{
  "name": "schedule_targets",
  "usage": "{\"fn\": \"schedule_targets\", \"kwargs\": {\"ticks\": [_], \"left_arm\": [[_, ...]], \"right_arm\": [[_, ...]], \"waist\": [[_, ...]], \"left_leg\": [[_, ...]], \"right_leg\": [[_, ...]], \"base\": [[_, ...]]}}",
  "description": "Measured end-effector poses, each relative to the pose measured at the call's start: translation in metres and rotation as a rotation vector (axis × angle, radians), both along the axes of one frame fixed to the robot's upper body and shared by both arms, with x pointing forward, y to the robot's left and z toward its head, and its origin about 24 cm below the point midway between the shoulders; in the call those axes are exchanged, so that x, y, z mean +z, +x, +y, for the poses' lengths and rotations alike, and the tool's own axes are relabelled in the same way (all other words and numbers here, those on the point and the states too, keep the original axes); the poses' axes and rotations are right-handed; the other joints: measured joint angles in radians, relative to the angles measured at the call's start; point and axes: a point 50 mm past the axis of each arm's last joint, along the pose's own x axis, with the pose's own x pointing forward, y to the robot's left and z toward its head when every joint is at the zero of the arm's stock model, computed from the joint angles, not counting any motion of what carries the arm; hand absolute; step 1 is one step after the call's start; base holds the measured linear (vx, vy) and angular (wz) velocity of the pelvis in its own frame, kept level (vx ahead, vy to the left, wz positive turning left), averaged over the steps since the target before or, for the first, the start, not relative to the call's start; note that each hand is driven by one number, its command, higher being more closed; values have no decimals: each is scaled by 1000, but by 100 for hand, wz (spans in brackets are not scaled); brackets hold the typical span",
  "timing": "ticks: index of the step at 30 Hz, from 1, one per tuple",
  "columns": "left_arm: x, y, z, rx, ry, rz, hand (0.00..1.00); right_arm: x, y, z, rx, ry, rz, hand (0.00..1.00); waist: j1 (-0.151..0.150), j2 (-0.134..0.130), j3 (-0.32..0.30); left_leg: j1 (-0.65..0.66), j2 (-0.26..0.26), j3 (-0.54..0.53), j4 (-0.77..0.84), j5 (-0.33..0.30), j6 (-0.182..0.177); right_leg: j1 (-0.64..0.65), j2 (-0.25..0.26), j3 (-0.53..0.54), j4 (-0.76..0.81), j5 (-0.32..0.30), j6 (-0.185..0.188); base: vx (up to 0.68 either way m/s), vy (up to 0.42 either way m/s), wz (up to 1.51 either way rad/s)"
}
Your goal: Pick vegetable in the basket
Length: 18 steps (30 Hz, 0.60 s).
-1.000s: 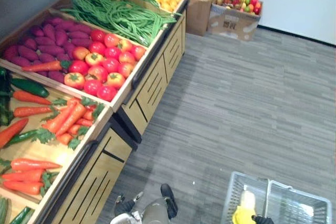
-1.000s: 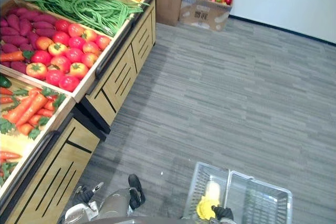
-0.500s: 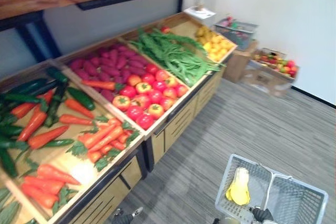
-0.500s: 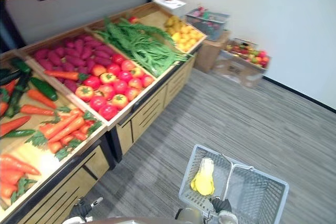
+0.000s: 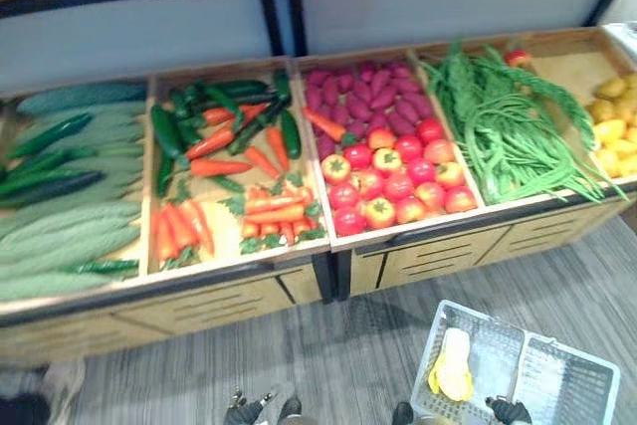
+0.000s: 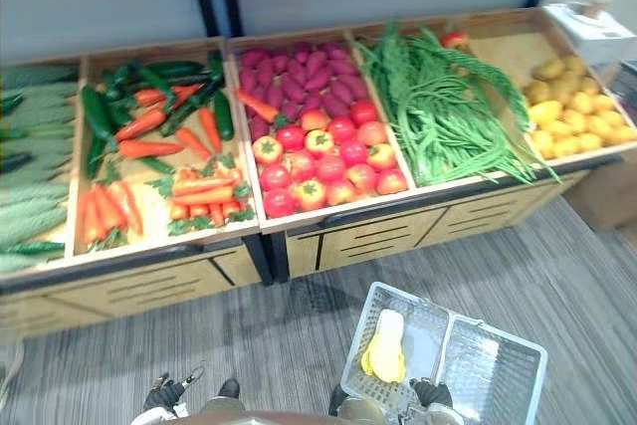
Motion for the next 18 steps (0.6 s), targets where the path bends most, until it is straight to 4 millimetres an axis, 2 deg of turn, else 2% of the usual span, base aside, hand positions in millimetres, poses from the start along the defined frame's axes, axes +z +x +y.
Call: {"fn": "schedule_targets", "kwargs": {"ticks": [2,3,4,5,6,8,10,11,18], "left_arm": [[-2,-10,1,45,-13,22,0],[-3,-16,1,52,-19,39,0],[-4,-17,0,47,-20,47,0],[-4,-17,0,36,-19,50,0],[-4,-20,0,19,-17,60,0],[-5,-21,-3,-9,-21,66,0],[-5,-20,-5,-35,-22,68,0],[-4,-16,7,-185,25,104,0],[-4,-17,8,-183,26,107,0]], "right_arm": [[0,2,0,-2,2,-2,100],[1,3,-1,-6,-2,-5,100],[1,3,-2,-6,-5,-4,100],[1,3,-2,-3,-6,-3,100],[1,4,-1,1,-5,-1,100],[0,2,1,20,-2,8,100],[-1,-1,3,31,3,17,100],[-6,2,27,149,39,44,100],[-6,3,26,148,38,41,100]], "waist": [[-1,1,0],[-1,2,0],[-3,-4,5],[-3,-5,5],[-3,7,-2],[-8,21,-11],[-21,33,-22],[-30,-22,-16],[-30,-25,-15]], "left_leg": [[-22,1,96,-7,32,15],[-28,-1,228,-4,42,30],[-33,-5,389,26,21,68],[-35,-7,458,43,17,84],[-35,-24,518,51,28,87],[-22,-45,510,6,44,88],[0,-75,497,-79,88,94],[45,-117,430,-114,99,94],[52,-116,457,-114,91,92]], "right_leg": [[2,-11,-44,-13,3,-9],[0,-28,-67,-10,0,-13],[1,-48,-83,-7,-2,-15],[4,-58,-88,-6,-3,-14],[8,-72,-89,-7,-5,-9],[23,-81,-97,-38,9,15],[46,-93,-121,-81,37,33],[144,-111,-187,-121,55,46],[139,-112,-165,-121,56,47]], "base": [[-79,-46,67],[-112,57,50],[-97,64,46],[-65,139,32],[-40,115,21],[-38,135,21],[-9,91,32],[6,30,16],[1,1,-7]]}}
